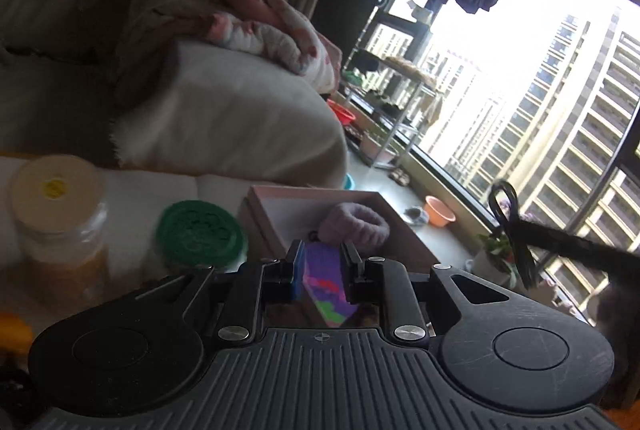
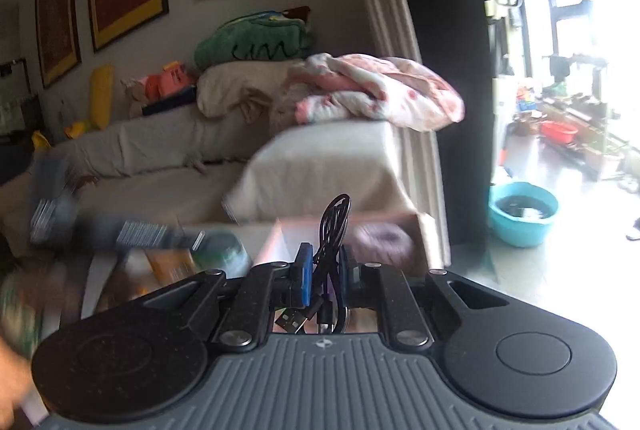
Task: Organize soft objects
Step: 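Carry the USB cable into the pink box with the right gripper while the left places the clip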
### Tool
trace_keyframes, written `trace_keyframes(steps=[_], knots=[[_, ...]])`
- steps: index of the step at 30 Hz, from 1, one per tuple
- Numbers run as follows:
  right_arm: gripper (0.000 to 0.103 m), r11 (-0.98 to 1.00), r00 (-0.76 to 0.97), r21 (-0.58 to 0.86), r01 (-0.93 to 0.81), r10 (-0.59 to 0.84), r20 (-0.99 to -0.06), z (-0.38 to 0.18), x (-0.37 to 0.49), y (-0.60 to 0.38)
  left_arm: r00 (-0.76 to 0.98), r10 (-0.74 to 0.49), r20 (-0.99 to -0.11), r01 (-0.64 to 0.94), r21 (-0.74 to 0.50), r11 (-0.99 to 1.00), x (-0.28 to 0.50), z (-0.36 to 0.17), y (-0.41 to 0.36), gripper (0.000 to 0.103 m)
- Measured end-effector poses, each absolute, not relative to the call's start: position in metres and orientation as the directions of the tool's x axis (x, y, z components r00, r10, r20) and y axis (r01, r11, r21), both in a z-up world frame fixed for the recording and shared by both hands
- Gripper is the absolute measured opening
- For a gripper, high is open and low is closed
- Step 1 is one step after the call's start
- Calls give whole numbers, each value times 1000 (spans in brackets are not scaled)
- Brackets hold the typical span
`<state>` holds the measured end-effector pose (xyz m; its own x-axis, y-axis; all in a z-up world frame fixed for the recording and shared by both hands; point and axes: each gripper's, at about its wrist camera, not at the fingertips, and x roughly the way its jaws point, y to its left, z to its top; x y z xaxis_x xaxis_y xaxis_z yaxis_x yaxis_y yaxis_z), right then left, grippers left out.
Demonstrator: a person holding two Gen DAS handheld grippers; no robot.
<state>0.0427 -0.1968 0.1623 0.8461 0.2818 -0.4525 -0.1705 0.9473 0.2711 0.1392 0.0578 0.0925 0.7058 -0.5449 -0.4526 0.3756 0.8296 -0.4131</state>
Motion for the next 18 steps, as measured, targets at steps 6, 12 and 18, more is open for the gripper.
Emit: trace_keyframes(steps=[6, 12, 18], knots=[[46, 960, 824, 248, -132, 245, -511, 177, 126, -162, 814, -360, -457, 228, -318, 920, 93, 89, 142, 21], [58, 967, 812, 182, -179, 250, -528, 164, 113, -119, 842, -237, -484, 58, -356, 933, 51, 50, 221, 21], [58, 916, 714, 102, -388, 369, -595, 129, 89, -29, 888, -164, -430, -45, -435, 899, 26, 16, 255, 21]])
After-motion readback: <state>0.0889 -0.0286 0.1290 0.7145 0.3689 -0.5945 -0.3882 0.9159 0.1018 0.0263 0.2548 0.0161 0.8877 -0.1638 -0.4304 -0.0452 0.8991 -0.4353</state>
